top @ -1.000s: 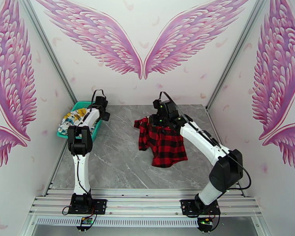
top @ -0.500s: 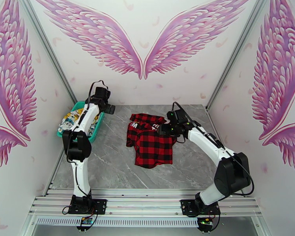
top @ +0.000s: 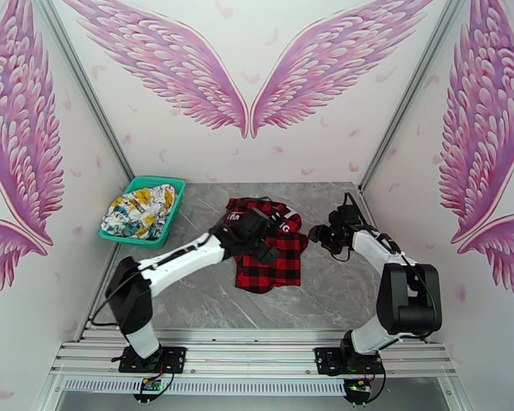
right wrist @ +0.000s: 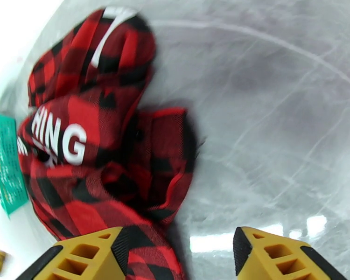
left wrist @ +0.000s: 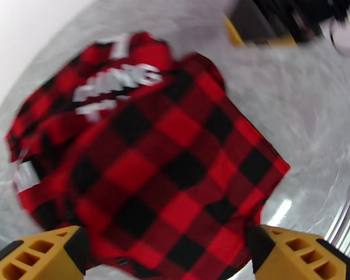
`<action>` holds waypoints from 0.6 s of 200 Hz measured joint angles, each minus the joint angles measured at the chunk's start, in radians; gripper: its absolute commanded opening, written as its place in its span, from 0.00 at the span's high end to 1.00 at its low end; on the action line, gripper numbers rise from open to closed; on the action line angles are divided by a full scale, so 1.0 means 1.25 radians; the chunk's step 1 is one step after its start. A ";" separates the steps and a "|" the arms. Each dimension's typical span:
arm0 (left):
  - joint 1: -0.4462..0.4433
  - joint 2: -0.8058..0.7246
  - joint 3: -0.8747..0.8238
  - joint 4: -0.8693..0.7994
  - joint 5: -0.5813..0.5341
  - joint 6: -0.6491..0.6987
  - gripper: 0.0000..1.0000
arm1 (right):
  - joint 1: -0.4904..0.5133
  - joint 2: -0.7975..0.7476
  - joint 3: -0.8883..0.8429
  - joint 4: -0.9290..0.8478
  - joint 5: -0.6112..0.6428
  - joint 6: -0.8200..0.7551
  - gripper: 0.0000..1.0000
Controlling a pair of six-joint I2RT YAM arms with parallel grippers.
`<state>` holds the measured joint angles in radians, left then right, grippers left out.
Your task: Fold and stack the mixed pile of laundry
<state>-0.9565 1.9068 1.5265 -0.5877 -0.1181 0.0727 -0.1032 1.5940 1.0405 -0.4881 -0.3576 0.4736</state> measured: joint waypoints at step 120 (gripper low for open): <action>-0.114 0.327 0.246 -0.070 -0.031 -0.025 0.37 | -0.048 -0.042 -0.084 0.058 -0.041 0.044 0.44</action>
<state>-1.0996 2.3154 1.8336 -0.6754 -0.1574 0.0414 -0.1635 1.5410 0.9352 -0.4152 -0.4084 0.5282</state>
